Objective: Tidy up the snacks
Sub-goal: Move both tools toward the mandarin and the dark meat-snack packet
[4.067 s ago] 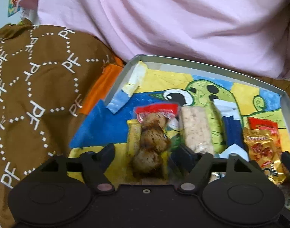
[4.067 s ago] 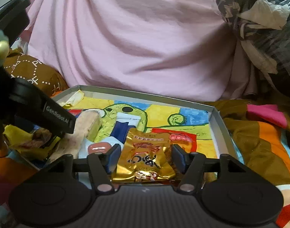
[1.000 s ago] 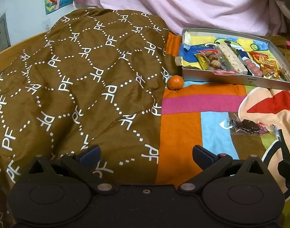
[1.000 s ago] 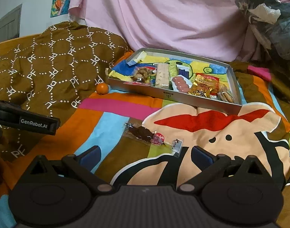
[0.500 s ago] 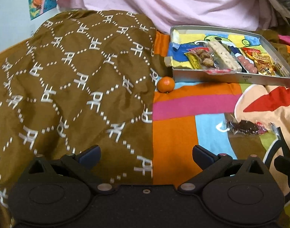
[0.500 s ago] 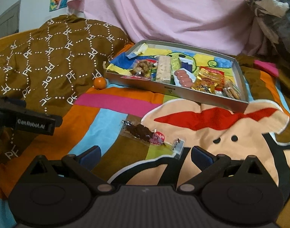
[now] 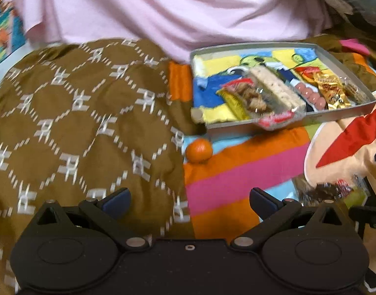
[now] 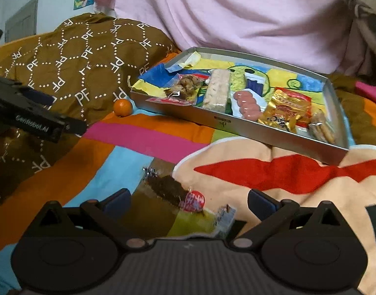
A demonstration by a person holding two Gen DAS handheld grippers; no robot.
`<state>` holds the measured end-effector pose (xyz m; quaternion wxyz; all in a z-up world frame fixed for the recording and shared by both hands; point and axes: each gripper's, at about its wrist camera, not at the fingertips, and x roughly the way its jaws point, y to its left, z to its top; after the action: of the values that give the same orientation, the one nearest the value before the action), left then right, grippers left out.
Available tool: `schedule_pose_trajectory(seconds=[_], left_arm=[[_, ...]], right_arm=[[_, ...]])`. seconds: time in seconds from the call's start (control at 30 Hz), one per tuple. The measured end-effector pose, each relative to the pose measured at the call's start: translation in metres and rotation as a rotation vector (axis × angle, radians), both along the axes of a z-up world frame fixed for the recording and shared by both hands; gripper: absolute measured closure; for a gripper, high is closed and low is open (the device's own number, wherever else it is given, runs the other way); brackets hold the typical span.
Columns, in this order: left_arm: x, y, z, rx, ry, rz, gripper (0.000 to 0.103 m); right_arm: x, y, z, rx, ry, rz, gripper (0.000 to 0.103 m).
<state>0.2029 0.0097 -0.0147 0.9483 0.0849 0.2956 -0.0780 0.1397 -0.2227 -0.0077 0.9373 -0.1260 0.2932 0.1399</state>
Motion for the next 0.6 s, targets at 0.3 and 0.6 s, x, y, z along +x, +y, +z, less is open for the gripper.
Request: schedule_pose_trajectory(seconds=[0.3, 0.6], left_arm=[[0.055, 0.002, -0.001, -0.054, -0.007, -0.159, 0.001], [0.091, -0.011, -0.012, -0.021, 0.036, -0.283, 0.001]], right_arm=[[0.019, 0.003, -0.015, -0.027, 0.026, 0.102, 0.000], [0.039, 0.008, -0.028, -0.023, 0.067, 0.135, 0.001]])
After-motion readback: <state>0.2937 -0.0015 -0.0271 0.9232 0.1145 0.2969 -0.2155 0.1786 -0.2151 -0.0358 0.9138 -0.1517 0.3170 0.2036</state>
